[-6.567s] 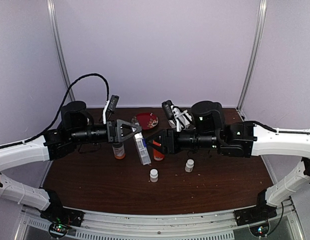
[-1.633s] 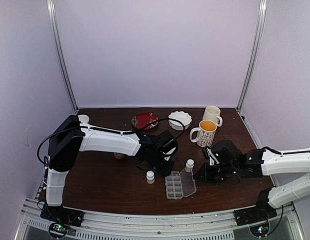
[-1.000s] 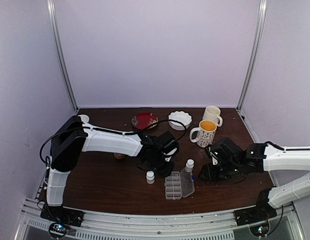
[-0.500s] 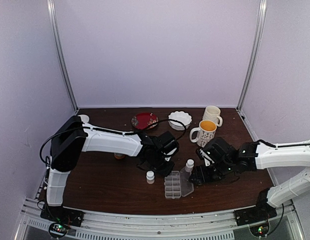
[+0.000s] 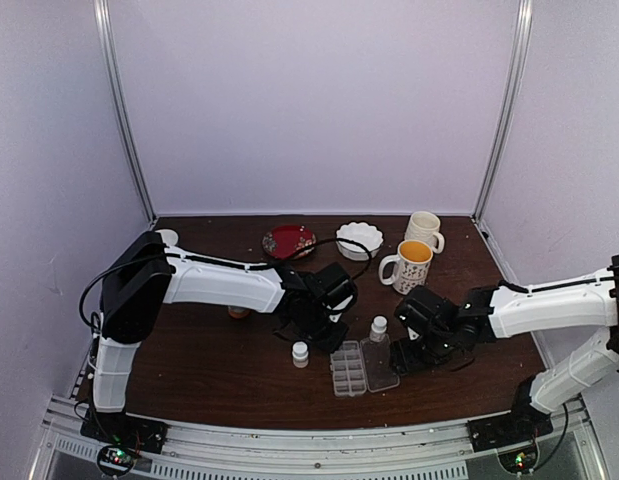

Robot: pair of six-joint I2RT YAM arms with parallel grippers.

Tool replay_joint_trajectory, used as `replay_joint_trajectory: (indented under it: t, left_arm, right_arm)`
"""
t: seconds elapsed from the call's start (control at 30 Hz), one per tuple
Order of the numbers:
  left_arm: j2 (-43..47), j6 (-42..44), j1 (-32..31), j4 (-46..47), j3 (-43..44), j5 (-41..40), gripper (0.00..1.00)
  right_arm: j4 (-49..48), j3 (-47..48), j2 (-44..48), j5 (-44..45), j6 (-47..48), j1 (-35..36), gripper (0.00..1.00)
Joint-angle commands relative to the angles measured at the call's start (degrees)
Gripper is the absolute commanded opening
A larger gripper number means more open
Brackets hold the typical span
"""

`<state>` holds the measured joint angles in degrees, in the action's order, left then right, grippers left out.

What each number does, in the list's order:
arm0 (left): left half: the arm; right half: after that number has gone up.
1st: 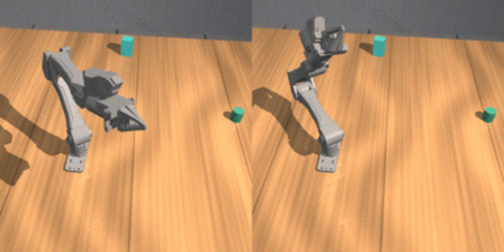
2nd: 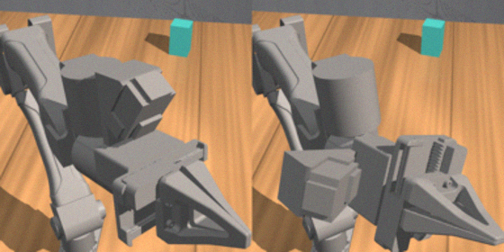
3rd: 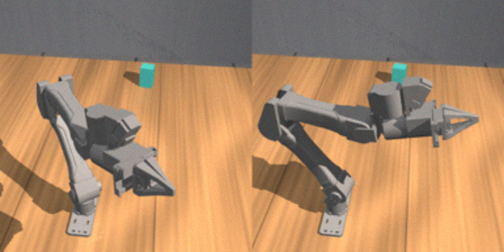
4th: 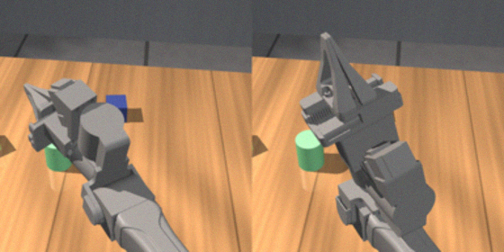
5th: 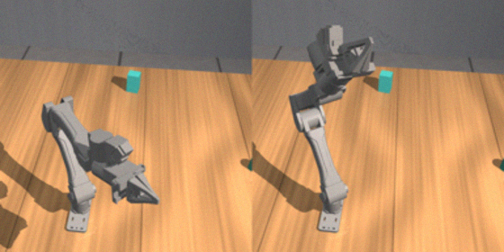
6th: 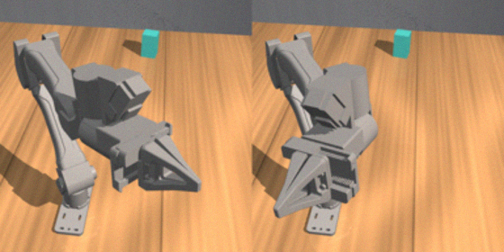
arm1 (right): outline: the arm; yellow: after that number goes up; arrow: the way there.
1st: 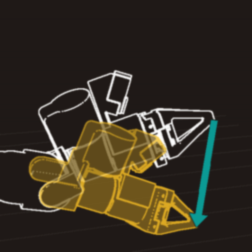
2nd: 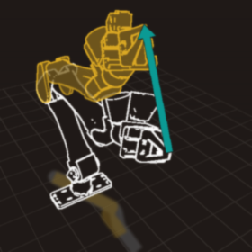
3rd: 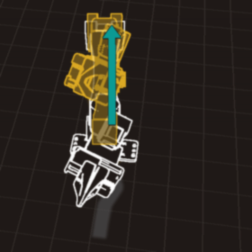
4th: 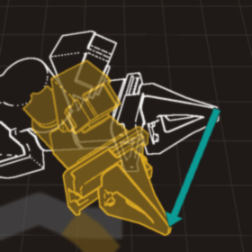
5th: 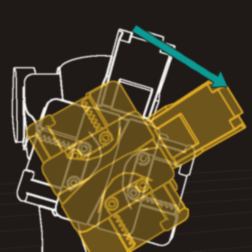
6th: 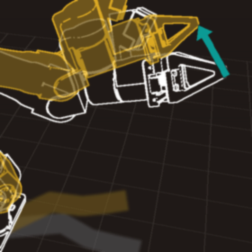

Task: Sort the pills into containers
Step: Adjust the lid of the pill container on the pill container.

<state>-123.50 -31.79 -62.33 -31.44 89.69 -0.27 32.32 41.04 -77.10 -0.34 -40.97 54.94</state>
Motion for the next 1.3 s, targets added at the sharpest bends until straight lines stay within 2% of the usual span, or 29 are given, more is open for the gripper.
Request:
replay_joint_trajectory:
  t: [0.0, 0.47, 0.77, 0.93, 1.27]
  left_arm:
    - [-1.1, 0.2, -0.3, 1.2, 1.3, -0.7, 0.22]
    - [-1.5, 0.3, -0.2, 1.8, 1.3, -0.4, 0.21]
    - [-1.5, 0.2, -0.2, 2.7, 1.5, 0.2, 0.22]
    - [0.2, -0.1, -0.2, 2.7, 2.2, 0.3, 0.27]
    - [4.0, 1.2, -0.2, -3.1, 7.1, -1.7, 0.46]
  right_arm:
    - [2.9, 1.7, -3.4, 7.4, -0.7, 1.0, 0.67]
    - [0.9, 3.3, -10.5, 9.4, -1.5, 3.5, 0.66]
    - [1.3, 2.5, -5.2, 9.8, -1.4, 3.8, 0.66]
    - [-1.1, 0.4, 2.0, 6.2, -0.2, 3.9, 0.68]
    - [-1.4, 2.1, 6.3, 4.5, 0.3, 3.9, 0.67]
